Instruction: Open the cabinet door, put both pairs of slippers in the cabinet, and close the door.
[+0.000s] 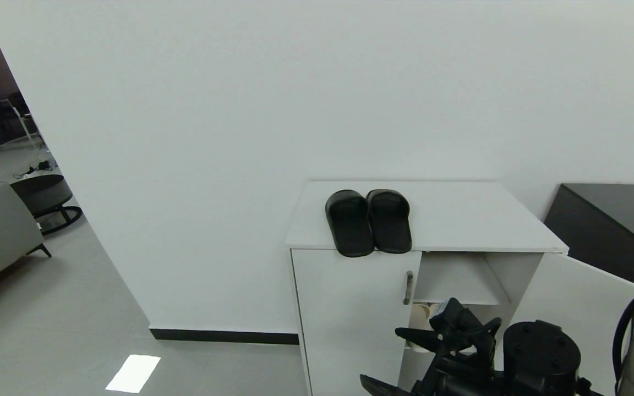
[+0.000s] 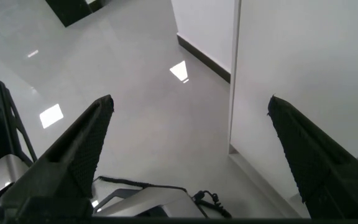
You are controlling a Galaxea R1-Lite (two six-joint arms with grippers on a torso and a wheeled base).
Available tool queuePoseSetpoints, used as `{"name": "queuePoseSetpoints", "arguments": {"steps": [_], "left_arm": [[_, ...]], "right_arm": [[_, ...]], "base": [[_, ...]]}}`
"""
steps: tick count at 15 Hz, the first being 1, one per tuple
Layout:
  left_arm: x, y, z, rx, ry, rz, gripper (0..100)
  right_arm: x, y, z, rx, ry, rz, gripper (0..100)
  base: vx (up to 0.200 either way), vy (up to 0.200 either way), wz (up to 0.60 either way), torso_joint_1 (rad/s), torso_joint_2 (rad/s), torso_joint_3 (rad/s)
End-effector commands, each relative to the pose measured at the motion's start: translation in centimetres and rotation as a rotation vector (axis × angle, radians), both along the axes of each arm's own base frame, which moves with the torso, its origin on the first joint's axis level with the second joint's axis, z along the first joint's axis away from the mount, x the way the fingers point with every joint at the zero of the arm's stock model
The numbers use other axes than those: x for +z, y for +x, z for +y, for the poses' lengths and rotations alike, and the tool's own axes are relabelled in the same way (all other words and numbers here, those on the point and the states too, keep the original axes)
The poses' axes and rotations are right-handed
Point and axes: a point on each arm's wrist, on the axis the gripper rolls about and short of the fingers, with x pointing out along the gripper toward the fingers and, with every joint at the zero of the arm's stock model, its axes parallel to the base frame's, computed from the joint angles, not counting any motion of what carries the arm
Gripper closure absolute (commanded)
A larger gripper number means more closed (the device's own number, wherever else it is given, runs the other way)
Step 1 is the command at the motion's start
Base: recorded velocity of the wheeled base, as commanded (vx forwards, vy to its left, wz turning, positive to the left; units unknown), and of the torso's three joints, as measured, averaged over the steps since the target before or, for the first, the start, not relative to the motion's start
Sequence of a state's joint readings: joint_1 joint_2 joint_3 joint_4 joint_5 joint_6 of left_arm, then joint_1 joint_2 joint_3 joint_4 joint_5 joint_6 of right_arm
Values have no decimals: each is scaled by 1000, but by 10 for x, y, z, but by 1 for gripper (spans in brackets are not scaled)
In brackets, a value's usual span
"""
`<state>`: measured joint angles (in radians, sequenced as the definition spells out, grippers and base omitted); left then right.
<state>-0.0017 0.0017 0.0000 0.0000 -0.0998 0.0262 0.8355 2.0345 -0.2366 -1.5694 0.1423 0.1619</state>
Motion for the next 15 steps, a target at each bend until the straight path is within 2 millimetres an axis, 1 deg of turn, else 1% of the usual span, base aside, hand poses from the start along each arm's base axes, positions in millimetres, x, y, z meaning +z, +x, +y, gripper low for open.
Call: {"name": "queuePoseSetpoints", "arguments": {"steps": [1, 3, 5, 7, 9, 10, 11, 12, 13, 14, 15], "left_arm": [[0, 0, 0, 0, 1, 1, 100], [0, 0, 0, 3, -2, 2, 100], [0, 0, 0, 6, 0, 1, 100], [0, 0, 0, 8, -3, 2, 100], [0, 0, 0, 6, -3, 2, 100], [0, 0, 0, 6, -5, 2, 100], [0, 0, 0, 6, -5, 2, 100], [0, 0, 0, 5, -3, 0, 100], [0, 0, 0, 5, -3, 2, 100], [0, 0, 0, 5, -8, 2, 100], [0, 0, 0, 5, -3, 2, 100]], "right_arm": [[-2, -1, -1, 1, -9, 9, 0], [-4, -3, -3, 3, -18, 15, 0], [-7, -12, -12, 53, -68, 8, 0], [-9, -18, -18, 87, -155, -72, 0], [-10, -19, -20, 80, -174, -85, 0], [2, -7, -12, -21, -129, -145, 0], [12, 5, 5, -185, -116, -161, 0], [26, 15, 20, -343, -131, -107, 0], [36, 18, 27, -383, -133, -70, 0], [66, 23, 38, -461, -100, -1, 0], [85, 33, 47, -575, -104, 46, 0]], "base": [[0, 0, 0, 290, -608, -320], [0, 0, 0, 256, -542, -286], [0, 0, 0, 202, -417, -225], [0, 0, 0, 73, -163, -75], [0, 0, 0, 0, 0, 0], [0, 0, 0, 0, 0, 0], [0, 0, 0, 0, 0, 0], [0, 0, 0, 0, 0, 0], [0, 0, 0, 0, 0, 0], [0, 0, 0, 0, 0, 0], [0, 0, 0, 0, 0, 0]]}}
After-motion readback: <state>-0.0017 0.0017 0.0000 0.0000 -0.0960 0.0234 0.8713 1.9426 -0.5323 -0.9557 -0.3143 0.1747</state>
